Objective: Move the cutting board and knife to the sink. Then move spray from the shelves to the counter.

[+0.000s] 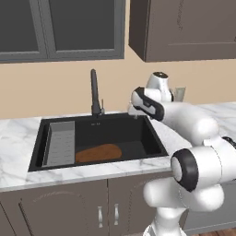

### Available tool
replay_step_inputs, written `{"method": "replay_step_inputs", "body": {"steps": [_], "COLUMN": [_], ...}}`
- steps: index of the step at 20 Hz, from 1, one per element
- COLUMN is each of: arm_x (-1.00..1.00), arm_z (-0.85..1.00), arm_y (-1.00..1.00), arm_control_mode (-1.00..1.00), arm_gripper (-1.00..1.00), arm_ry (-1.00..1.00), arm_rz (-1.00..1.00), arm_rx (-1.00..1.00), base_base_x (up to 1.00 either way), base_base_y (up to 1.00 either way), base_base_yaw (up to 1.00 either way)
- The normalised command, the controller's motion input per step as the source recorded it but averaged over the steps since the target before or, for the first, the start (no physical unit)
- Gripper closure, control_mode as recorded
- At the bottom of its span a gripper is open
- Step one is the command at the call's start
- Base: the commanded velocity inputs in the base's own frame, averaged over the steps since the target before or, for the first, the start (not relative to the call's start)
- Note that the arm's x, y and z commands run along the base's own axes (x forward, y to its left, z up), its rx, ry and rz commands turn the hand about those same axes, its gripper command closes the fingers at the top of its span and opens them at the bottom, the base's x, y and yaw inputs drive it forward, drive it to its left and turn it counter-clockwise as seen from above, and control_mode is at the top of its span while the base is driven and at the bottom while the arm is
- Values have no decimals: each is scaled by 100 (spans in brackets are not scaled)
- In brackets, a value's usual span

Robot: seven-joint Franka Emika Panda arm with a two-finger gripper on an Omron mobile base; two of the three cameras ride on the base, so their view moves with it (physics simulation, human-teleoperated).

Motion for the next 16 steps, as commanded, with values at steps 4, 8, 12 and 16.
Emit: {"method": "replay_step_inputs", "body": {"steps": [4,8,12,16], "arm_x": [-100,-92,-80,-31], "arm_z": [57,63,34,0], "arm_y": [0,0,-19,-12], "arm_control_mode": [-100,-100,-100,-100], "arm_gripper": [-100,-100,-100,-100], "arm_ry": [-3,-2,-2,0], "arm_rz": [0,0,0,0], "arm_rx": [-15,-15,-5,-3], "base_base_x": [0,0,0,0], "base_base_y": [0,0,0,0], "base_base_yaw": [0,0,0,0]}}
